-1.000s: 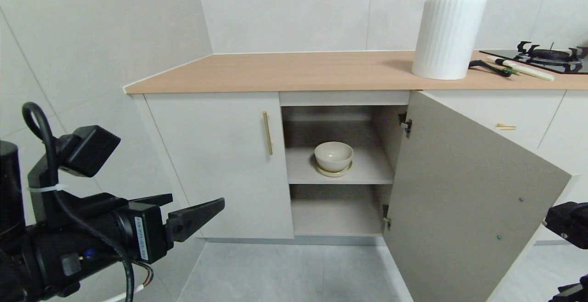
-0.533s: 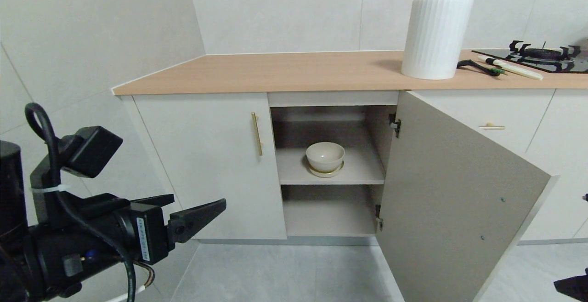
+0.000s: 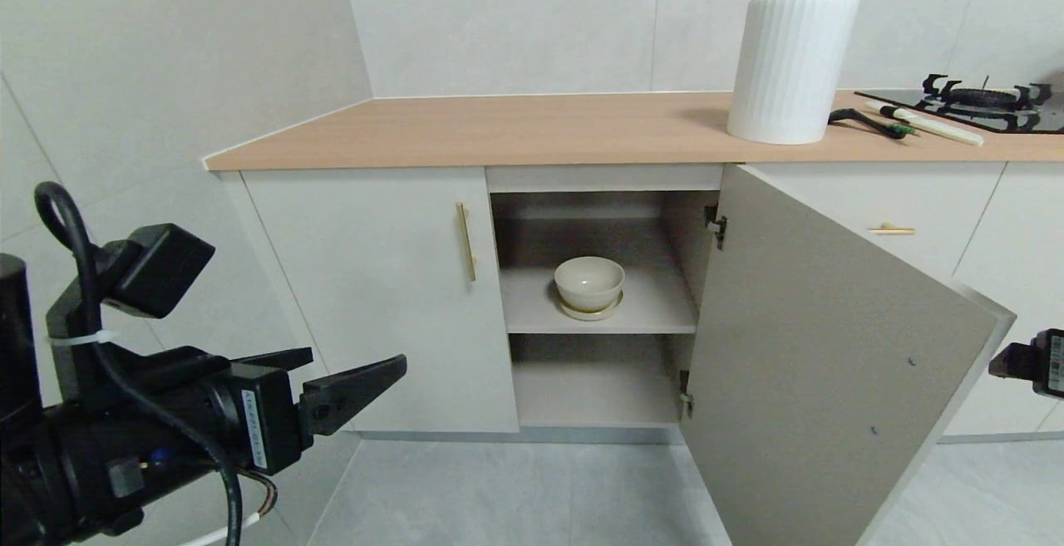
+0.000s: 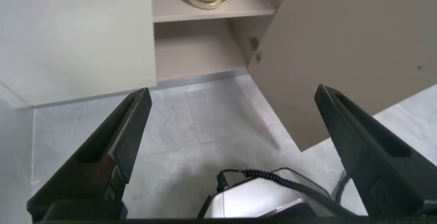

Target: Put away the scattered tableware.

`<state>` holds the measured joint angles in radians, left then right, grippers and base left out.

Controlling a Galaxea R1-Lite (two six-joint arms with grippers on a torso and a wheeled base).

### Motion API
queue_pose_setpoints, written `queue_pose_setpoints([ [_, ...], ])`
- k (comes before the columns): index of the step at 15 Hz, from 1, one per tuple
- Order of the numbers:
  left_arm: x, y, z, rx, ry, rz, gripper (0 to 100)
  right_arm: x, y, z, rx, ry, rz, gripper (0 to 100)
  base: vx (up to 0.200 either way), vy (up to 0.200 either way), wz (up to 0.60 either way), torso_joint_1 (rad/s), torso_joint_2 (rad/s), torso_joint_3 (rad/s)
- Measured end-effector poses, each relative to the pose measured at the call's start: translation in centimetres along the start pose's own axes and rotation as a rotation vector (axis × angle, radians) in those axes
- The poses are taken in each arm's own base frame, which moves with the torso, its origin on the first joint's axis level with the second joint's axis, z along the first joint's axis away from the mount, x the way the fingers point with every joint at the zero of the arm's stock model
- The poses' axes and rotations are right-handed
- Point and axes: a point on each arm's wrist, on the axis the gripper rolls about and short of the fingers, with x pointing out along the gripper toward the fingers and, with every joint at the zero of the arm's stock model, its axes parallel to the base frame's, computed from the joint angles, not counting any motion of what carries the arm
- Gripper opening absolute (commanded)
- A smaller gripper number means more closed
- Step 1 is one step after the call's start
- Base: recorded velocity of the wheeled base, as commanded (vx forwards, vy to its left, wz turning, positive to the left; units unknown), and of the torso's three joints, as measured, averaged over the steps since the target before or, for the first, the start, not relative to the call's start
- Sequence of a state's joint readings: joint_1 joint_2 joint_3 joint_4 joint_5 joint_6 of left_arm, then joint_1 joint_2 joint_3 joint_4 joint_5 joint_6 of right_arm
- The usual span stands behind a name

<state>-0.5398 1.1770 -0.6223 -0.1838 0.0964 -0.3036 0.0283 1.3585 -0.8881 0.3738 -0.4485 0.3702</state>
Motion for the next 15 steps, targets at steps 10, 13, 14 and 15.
queue_pose_setpoints([
  [10, -0.2, 0.0, 0.1, -0.001, -0.006, -0.005, 100, 1.7, 2.0, -0.7, 0.011, 0.134, 0.179, 100, 0.0, 0.0, 0.0, 0.0, 0.0, 0.0],
  [13, -0.6, 0.0, 0.1, -0.003, -0.012, -0.03, 100, 0.9, 4.0, -2.1, -0.019, 0.162, 0.258, 100, 0.0, 0.0, 0.0, 0.0, 0.0, 0.0],
  [14, -0.9, -0.1, 0.2, -0.003, -0.016, -0.052, 100, 0.6, 4.9, -2.6, -0.036, 0.175, 0.287, 100, 0.0, 0.0, 0.0, 0.0, 0.0, 0.0],
  [15, -1.1, -0.1, 0.3, -0.004, -0.022, -0.066, 100, 0.4, 5.8, -3.2, -0.052, 0.186, 0.316, 100, 0.0, 0.0, 0.0, 0.0, 0.0, 0.0],
])
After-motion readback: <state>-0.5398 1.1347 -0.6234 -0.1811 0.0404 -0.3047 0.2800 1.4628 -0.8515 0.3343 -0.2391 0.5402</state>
